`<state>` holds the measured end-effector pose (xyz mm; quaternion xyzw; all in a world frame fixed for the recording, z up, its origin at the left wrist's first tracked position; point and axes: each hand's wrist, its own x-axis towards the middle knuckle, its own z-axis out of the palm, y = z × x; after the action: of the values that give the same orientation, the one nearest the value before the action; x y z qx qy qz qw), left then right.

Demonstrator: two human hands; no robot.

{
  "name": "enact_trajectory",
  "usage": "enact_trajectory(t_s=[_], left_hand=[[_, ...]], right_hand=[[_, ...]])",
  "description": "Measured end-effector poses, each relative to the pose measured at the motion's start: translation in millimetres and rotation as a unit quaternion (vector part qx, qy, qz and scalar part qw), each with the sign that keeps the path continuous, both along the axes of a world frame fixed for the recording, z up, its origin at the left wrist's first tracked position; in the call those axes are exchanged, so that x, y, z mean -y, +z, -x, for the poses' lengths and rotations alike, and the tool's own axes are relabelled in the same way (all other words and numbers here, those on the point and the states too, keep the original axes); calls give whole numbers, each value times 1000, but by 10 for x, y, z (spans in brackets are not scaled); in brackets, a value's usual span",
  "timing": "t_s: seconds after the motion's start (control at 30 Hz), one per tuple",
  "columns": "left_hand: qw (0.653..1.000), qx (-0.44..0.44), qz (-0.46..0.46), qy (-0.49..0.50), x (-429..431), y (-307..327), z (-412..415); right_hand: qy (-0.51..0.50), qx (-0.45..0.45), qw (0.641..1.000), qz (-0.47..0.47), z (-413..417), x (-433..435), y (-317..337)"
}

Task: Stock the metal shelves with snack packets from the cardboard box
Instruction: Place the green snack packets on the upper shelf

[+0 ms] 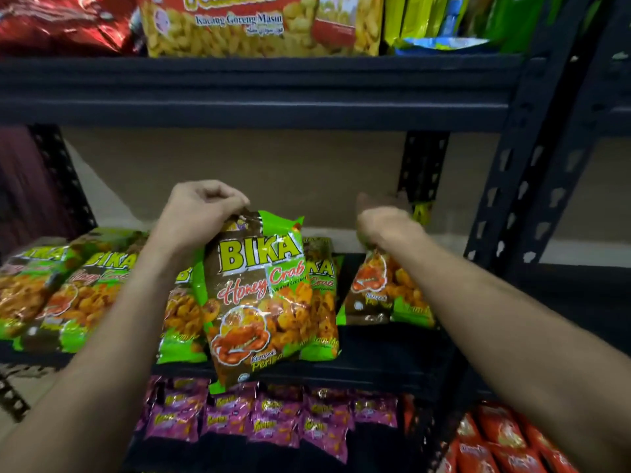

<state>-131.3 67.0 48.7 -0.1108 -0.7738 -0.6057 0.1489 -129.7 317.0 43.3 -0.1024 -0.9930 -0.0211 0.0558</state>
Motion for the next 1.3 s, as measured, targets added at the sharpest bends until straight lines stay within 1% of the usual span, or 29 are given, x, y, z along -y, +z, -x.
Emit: enact_trajectory(t_s=[0.07, 0.2, 0.27, 0.3, 0.33, 0.4, 0.43, 0.57, 0.67, 0.77, 0.87, 1.0, 1.07, 1.17, 1.2, 1.3], left_hand=[[999, 22, 4, -30, -49, -10, 54], [996, 48, 6, -70, -118, -42, 122], [995, 56, 2, -77, -137, -82, 151], [995, 57, 1, -84, -143, -95, 163], [994, 60, -2, -91, -142, -111, 178], [993, 62, -11, -102, -120, -124, 188], [992, 63, -14, -106, -105, -122, 201], [991, 57, -18, -120, -41, -140, 230], [991, 48, -26, -121, -30, -177, 221], [988, 47, -38, -144, -14, -211, 190], [983, 54, -53, -167, 12, -221, 160], [983, 41, -50, -173, 20, -210, 155], [983, 37, -50, -174, 19, -200, 159], [982, 43, -46, -179, 22, -176, 203], [981, 50, -46, -180, 26, -168, 223], [981, 62, -49, -179, 33, -160, 282]], right_hand=[[13, 33, 999, 5, 107, -48, -297], [21, -44, 999, 25, 224, -93, -666], [23, -54, 996, 65, 208, -76, -740], [24, -69, 994, 82, 193, -90, -778], [24, -102, 989, 100, 151, -91, -807], [10, -161, 982, 93, 36, -94, -965], [-2, -165, 983, 86, -28, -105, -1070], [-27, -69, 989, 126, -173, -223, -1466], [-28, -77, 988, 134, -147, -245, -1624], [-34, -53, 990, 128, -107, -178, -1733], [-42, -40, 990, 125, -5, -153, -1725], [-51, -26, 992, 111, 163, -151, -1643], [-66, -40, 988, 134, 231, -171, -1540], [-75, -87, 981, 156, 345, -228, -1422], [-69, -84, 983, 147, 384, -253, -1431], [-39, -33, 993, 110, 474, -306, -1572]])
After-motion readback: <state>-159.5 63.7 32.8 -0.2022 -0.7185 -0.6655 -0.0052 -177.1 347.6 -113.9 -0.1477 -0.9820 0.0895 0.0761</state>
